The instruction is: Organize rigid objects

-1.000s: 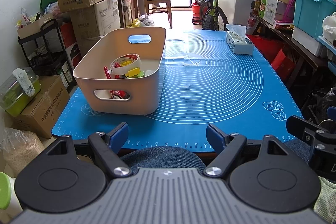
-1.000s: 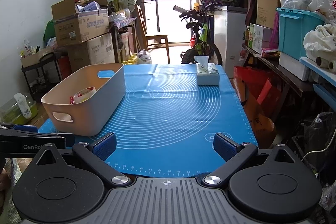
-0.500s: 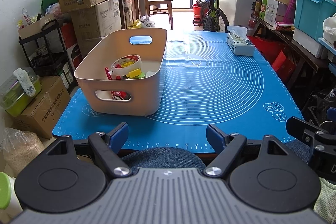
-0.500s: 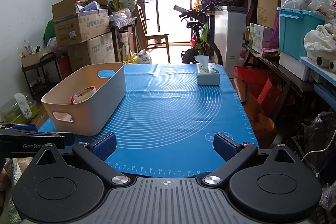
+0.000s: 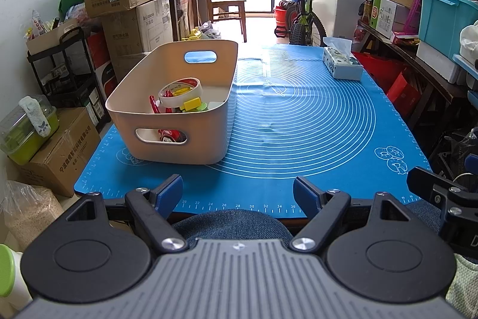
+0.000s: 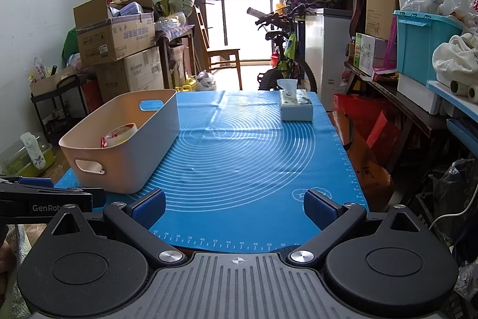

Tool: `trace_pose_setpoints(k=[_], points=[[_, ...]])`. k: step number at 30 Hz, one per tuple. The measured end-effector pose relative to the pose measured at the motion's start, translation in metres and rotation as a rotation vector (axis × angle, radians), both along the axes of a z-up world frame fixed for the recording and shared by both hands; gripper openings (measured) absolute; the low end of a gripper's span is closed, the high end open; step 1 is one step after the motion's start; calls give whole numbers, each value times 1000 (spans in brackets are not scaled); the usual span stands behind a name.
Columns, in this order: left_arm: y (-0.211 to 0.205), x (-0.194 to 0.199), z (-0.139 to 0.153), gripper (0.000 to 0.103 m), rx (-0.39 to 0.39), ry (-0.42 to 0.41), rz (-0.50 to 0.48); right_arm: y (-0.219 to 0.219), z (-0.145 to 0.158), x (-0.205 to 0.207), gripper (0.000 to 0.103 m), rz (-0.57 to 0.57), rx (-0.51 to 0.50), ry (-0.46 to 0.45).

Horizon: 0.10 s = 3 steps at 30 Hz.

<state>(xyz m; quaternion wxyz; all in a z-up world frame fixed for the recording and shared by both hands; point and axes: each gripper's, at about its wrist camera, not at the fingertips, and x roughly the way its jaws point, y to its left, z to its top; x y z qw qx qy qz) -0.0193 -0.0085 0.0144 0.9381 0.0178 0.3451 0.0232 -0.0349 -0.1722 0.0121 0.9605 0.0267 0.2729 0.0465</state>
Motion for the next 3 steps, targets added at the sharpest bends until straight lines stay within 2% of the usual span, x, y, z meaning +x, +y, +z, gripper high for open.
trace_pose_setpoints(k=[3], points=[[0,0,0,81,-2,2,-2,0,0,0,98,0,0,0]])
